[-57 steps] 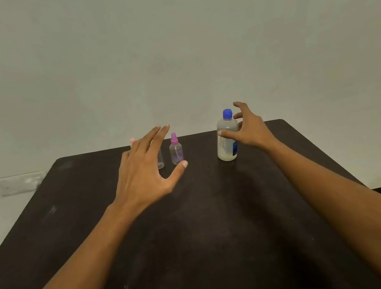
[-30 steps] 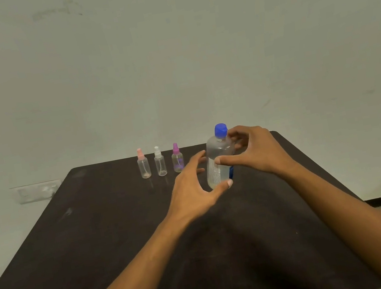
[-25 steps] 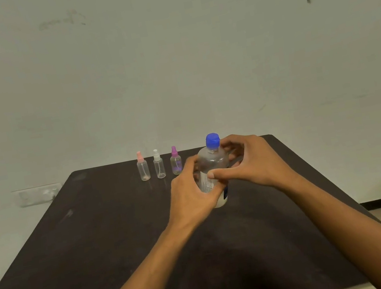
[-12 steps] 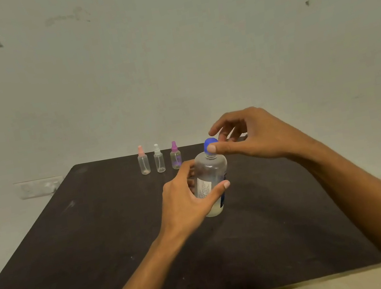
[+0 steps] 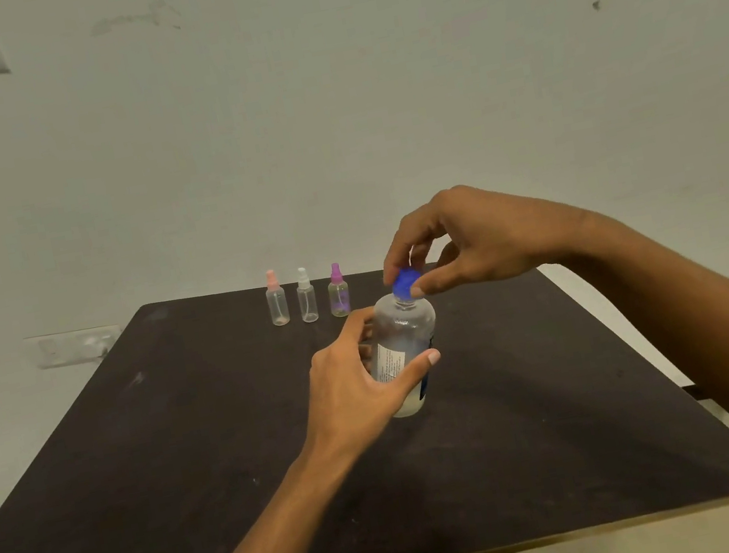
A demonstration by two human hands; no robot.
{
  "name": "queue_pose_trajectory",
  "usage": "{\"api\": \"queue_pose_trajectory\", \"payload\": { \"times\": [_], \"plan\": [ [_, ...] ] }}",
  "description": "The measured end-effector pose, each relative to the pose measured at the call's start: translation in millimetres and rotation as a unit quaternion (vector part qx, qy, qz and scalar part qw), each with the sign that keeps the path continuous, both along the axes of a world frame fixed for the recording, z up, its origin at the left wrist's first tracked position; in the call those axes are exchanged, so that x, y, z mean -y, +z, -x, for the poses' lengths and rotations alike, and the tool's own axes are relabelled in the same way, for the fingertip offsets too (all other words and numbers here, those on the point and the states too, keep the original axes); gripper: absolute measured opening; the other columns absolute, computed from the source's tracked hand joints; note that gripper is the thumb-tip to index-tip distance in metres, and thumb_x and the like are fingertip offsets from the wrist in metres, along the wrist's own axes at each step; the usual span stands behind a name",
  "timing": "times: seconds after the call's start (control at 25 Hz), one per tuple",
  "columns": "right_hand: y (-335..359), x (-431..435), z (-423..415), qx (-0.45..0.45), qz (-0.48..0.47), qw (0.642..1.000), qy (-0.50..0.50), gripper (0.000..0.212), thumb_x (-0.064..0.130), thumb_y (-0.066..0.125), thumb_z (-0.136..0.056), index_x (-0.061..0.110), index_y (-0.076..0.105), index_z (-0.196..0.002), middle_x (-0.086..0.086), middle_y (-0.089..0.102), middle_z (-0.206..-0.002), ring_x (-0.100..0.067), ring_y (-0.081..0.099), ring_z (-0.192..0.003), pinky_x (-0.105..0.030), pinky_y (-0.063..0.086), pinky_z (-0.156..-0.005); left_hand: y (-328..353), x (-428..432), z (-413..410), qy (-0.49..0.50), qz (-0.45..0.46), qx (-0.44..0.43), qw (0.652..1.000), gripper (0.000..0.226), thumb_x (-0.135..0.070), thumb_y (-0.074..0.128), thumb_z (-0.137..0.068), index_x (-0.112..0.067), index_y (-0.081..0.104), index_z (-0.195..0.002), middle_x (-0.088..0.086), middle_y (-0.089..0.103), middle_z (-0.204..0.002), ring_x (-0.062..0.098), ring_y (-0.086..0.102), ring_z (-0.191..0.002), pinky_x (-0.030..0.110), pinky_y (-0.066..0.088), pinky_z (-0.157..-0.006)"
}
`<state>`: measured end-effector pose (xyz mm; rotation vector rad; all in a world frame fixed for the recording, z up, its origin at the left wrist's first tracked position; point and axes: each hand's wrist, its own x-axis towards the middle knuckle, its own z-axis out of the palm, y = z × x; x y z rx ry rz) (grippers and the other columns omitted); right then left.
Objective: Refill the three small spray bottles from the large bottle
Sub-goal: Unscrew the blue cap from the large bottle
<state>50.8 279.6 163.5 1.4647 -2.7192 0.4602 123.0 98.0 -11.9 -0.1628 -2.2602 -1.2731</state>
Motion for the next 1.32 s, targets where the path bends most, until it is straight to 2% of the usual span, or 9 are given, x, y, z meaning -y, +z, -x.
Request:
{"api": "queue_pose_trajectory", "payload": {
  "times": [0.08, 0.2, 0.4, 0.52, 0.64, 0.76, 0.96, 1.16, 1.32],
  "plan": [
    [0.2, -0.3, -2.3, 0.028, -0.011, 0.999, 0.032, 0.026, 0.019, 0.079, -0.092, 0.034, 0.075, -0.112, 0.024, 0.07, -0.114, 0.002, 0.065, -0.109, -0.016, 0.059, -0.087, -0.2, 0.9, -0.5, -0.004, -0.001, -0.002, 1.0, 0.086, -0.077, 0.074, -0.07, -0.031, 0.055, -0.141, -0.01, 0.069, -0.132, 0.007, 0.067, -0.107, 0.017, 0.053, -0.091],
    [-2.9, 4.9, -6.4, 0.023, 0.031, 0.999, 0.017, 0.03, 0.036, 0.078, -0.093, 0.035, 0.07, -0.121, 0.016, 0.07, -0.124, 0.001, 0.069, -0.106, -0.011, 0.056, -0.08, 0.3, 1.0, 0.1, -0.001, -0.005, 0.0, 1.0, 0.086, -0.076, 0.075, -0.07, -0.029, 0.056, -0.14, -0.008, 0.07, -0.132, 0.01, 0.068, -0.11, 0.025, 0.056, -0.094],
    [-5.4, 15.6, -4.7, -0.037, -0.002, 0.998, -0.06, 0.033, 0.057, 0.072, -0.091, 0.026, 0.079, -0.102, 0.009, 0.077, -0.084, -0.006, 0.074, -0.065, -0.023, 0.062, -0.069, 0.3, 0.4, 2.0, -0.003, -0.005, 0.004, 1.0, 0.086, -0.076, 0.074, -0.07, -0.03, 0.055, -0.14, -0.009, 0.069, -0.134, 0.005, 0.065, -0.108, 0.017, 0.051, -0.091],
    [-3.2, 12.8, -1.5, -0.02, -0.043, 0.999, -0.002, 0.009, 0.031, 0.077, -0.095, 0.032, 0.078, -0.104, 0.012, 0.076, -0.1, -0.005, 0.072, -0.092, -0.028, 0.063, -0.085, -0.9, 2.4, 2.8, -0.003, -0.006, 0.007, 1.0, 0.084, -0.075, 0.076, -0.072, -0.03, 0.055, -0.14, -0.01, 0.069, -0.132, 0.005, 0.065, -0.107, 0.015, 0.052, -0.089],
    [-6.7, 14.4, -0.2, 0.007, -0.053, 0.998, 0.031, 0.024, 0.024, 0.078, -0.094, 0.034, 0.076, -0.115, 0.015, 0.072, -0.119, -0.006, 0.067, -0.108, -0.019, 0.059, -0.092, -1.1, 3.8, 3.9, 0.007, -0.012, 0.007, 1.0, 0.085, -0.074, 0.076, -0.071, -0.029, 0.056, -0.14, -0.009, 0.07, -0.131, 0.005, 0.065, -0.104, 0.012, 0.05, -0.087],
    [-7.7, 17.7, 1.0, -0.013, -0.004, 1.0, 0.007, 0.031, 0.042, 0.074, -0.095, 0.034, 0.073, -0.124, 0.013, 0.073, -0.12, -0.004, 0.07, -0.102, -0.007, 0.054, -0.079, -0.6, 3.4, 4.5, 0.007, -0.017, 0.008, 1.0, 0.083, -0.075, 0.076, -0.071, -0.031, 0.056, -0.138, -0.009, 0.07, -0.131, 0.005, 0.065, -0.105, 0.014, 0.05, -0.087],
    [-2.5, 19.7, 2.3, -0.036, -0.012, 0.999, -0.03, 0.02, 0.05, 0.076, -0.092, 0.031, 0.08, -0.097, 0.012, 0.077, -0.08, -0.001, 0.071, -0.068, -0.028, 0.061, -0.071, -0.5, 3.7, 4.8, 0.008, -0.011, 0.009, 1.0, 0.084, -0.074, 0.077, -0.071, -0.03, 0.055, -0.139, -0.01, 0.069, -0.132, 0.006, 0.065, -0.107, 0.02, 0.053, -0.091],
    [-0.6, 13.9, 5.4, 0.017, -0.063, 0.997, 0.042, 0.029, 0.023, 0.081, -0.092, 0.036, 0.077, -0.117, 0.021, 0.071, -0.121, 0.002, 0.068, -0.105, -0.018, 0.059, -0.091, -1.6, 4.0, 4.9, 0.004, -0.014, 0.007, 1.0, 0.08, -0.067, 0.082, -0.074, -0.027, 0.057, -0.139, -0.008, 0.071, -0.129, 0.01, 0.07, -0.109, 0.029, 0.06, -0.095],
    [-4.8, 16.8, 7.9, -0.021, 0.001, 1.0, -0.008, 0.039, 0.052, 0.075, -0.091, 0.035, 0.071, -0.126, 0.018, 0.071, -0.117, 0.006, 0.07, -0.094, -0.011, 0.057, -0.078, -1.7, 2.8, 5.2, 0.005, -0.011, 0.011, 1.0, 0.081, -0.069, 0.08, -0.073, -0.029, 0.056, -0.139, -0.008, 0.069, -0.132, 0.009, 0.067, -0.109, 0.027, 0.057, -0.095]
  ]
}}
